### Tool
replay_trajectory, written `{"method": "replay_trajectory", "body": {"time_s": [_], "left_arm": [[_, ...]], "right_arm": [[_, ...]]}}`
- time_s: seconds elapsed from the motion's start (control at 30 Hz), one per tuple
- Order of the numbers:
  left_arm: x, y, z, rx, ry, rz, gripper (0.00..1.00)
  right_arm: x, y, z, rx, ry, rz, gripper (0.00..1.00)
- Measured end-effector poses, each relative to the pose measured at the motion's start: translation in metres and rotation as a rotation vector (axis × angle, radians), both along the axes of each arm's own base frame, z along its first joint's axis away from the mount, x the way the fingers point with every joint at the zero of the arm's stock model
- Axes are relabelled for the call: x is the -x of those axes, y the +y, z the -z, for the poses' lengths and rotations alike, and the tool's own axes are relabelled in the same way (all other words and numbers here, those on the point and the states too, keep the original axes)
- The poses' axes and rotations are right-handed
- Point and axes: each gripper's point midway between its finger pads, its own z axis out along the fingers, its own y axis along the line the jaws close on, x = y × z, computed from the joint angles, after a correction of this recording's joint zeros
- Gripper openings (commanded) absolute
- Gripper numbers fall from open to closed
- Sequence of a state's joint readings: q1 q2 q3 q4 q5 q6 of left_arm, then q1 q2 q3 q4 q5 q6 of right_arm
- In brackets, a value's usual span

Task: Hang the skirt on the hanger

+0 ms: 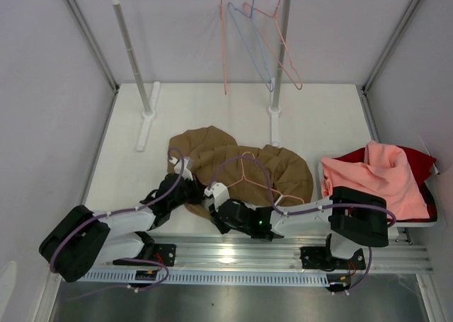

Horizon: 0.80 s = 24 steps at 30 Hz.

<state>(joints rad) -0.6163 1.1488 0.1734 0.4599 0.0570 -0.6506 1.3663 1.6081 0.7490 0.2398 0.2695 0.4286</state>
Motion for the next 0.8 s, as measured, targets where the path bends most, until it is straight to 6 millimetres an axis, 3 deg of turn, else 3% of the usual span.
{"method": "replay_trajectory", "body": {"time_s": [0.13, 0.37, 0.53, 0.67, 0.8], "left_arm": [[0.003, -0.004, 0.000, 0.013, 0.009, 0.024, 0.09], [0.008, -0.006, -0.003, 0.021, 0.022, 0.044, 0.10], [0.004, -0.006, -0.016, 0.035, 0.002, 0.040, 0.11], [0.005, -0.007, -0.018, 0.027, 0.021, 0.049, 0.12], [0.008, -0.005, -0.015, 0.006, 0.049, 0.051, 0.18]], "right_arm": [[0.006, -0.007, 0.010, 0.006, -0.001, 0.018, 0.00], [-0.006, -0.003, 0.032, 0.053, 0.023, 0.104, 0.00], [-0.037, 0.006, 0.032, 0.059, 0.062, 0.207, 0.00], [-0.074, -0.006, 0.032, 0.072, 0.072, 0.315, 0.00], [-0.096, -0.020, 0.033, 0.088, 0.059, 0.382, 0.00]]}}
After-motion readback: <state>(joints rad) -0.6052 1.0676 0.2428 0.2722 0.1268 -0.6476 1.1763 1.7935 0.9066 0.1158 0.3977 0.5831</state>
